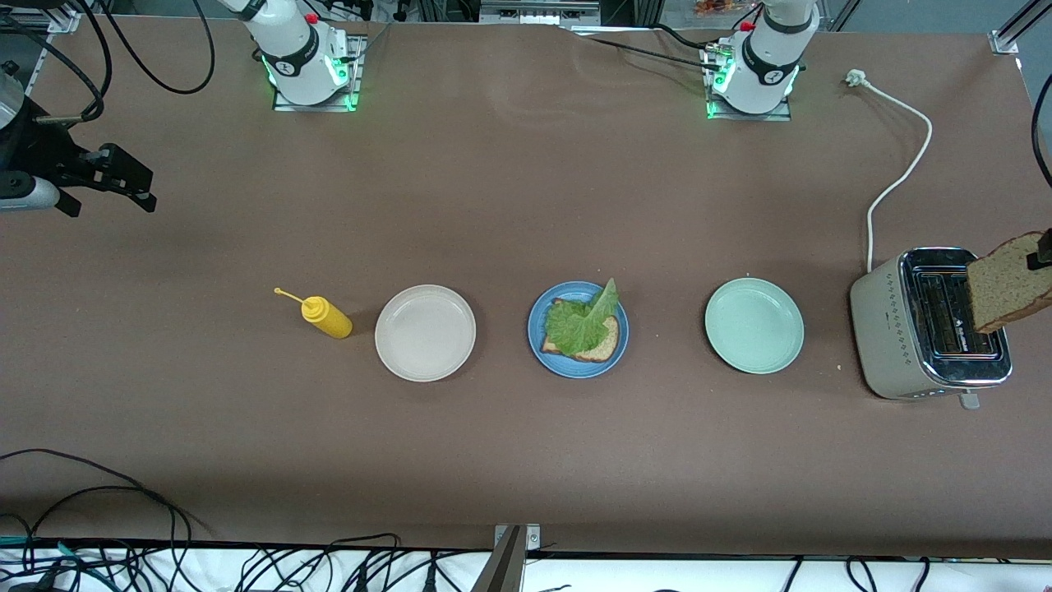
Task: Make sandwich in blue plate with both arms
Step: 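Lift the bread slice out of the toaster with the left gripper, then carry the bread slice with the left gripper over the blue plate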
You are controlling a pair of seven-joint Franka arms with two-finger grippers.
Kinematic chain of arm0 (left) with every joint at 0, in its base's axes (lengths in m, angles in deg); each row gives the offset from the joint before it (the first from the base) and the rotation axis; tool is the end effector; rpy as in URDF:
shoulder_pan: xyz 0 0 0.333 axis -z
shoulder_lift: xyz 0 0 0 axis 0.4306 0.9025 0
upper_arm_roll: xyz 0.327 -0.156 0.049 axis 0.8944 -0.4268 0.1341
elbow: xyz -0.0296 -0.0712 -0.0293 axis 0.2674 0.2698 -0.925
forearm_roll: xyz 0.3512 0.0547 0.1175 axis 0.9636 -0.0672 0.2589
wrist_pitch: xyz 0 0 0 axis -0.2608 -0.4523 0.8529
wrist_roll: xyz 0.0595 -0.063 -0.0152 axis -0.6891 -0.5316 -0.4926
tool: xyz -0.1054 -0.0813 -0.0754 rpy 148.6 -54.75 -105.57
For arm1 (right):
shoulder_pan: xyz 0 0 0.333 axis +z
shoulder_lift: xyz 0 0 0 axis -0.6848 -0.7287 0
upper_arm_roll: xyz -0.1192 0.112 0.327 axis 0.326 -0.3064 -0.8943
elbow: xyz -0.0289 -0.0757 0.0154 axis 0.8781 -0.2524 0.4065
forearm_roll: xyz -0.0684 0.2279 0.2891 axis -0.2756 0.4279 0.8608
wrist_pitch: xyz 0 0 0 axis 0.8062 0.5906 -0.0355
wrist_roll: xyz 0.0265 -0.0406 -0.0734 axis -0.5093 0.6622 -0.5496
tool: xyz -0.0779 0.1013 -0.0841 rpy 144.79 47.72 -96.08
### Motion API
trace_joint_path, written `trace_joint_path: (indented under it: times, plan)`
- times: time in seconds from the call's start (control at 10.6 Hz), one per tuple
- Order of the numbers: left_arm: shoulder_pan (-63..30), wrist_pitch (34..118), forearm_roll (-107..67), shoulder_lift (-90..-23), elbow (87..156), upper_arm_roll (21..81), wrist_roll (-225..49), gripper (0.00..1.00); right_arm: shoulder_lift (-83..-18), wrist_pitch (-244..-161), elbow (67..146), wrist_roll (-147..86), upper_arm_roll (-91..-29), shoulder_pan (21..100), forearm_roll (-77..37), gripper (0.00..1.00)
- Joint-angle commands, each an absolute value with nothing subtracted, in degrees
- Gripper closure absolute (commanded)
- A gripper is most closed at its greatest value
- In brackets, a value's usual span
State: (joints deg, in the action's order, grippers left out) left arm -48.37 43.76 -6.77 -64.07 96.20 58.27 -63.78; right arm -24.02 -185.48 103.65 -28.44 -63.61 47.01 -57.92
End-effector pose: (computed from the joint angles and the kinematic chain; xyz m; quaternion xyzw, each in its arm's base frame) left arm 0.6059 0.1629 0.5630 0.9971 -0.0424 -0.0629 0.0063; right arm 0.5362 0.0167 0.6186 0.9979 0.0468 0.0436 0.0077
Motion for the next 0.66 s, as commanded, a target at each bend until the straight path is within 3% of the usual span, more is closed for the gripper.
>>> trace_joint_path:
  times: [0.0,0.38,0.56]
  plan:
    - [-40.48,40.31,-5.46,-64.54,95.52,58.61,-63.33,1.0,-24.55,-184.46,102.18,-27.87,-63.83,46.83,-58.95,0.0]
    - [-30.29,40.39,-6.51,-62.62,96.13,54.22,-64.55,1.0,-24.55,-184.46,102.18,-27.78,-63.83,46.83,-58.95,0.0]
    - [-27.63,40.39,-14.54,-58.15,96.22,54.04,-65.26,1.0,-24.55,-184.37,102.18,-27.78,-63.83,46.83,-58.95,0.0]
